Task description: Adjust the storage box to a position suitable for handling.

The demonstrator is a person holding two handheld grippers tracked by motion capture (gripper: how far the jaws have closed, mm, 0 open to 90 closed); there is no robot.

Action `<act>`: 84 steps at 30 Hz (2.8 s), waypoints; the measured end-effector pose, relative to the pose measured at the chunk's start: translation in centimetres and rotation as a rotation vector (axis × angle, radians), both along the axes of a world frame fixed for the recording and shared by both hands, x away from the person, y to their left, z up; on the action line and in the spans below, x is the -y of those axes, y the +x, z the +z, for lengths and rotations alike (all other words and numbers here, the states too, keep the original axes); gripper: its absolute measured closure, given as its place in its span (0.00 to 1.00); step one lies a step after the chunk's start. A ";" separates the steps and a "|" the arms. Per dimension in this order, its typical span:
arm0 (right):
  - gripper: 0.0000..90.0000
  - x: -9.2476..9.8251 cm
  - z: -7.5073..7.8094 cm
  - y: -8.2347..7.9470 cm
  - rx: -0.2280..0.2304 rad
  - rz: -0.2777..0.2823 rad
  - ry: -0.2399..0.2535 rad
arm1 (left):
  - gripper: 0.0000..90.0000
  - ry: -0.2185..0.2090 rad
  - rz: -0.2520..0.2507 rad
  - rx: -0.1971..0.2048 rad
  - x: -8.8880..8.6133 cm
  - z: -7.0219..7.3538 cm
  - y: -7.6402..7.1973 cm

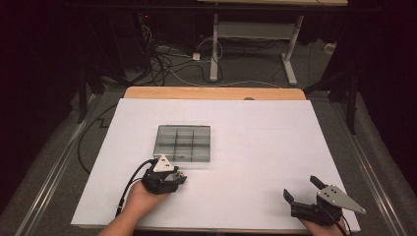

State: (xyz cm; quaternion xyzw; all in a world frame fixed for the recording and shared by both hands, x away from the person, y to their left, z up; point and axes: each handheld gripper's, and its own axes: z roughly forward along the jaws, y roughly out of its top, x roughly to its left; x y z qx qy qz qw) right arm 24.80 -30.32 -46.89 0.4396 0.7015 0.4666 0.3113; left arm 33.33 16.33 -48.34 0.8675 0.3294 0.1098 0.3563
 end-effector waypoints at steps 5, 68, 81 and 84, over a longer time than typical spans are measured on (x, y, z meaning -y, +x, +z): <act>0.00 0.1 0.0 0.0 0.000 -0.003 0.003 | 0.61 0.002 -0.008 0.007 0.1 0.0 -0.1; 0.01 -5.2 0.8 5.7 0.013 0.130 0.035 | 0.61 0.002 0.098 -0.009 -6.8 0.1 -4.8; 0.01 -5.2 0.7 5.7 0.009 0.134 0.032 | 0.40 -0.080 0.116 0.003 -7.4 0.5 -4.6; 0.01 -5.1 0.7 5.7 0.011 0.126 0.035 | 0.36 -0.101 0.123 0.013 -7.5 0.8 -4.5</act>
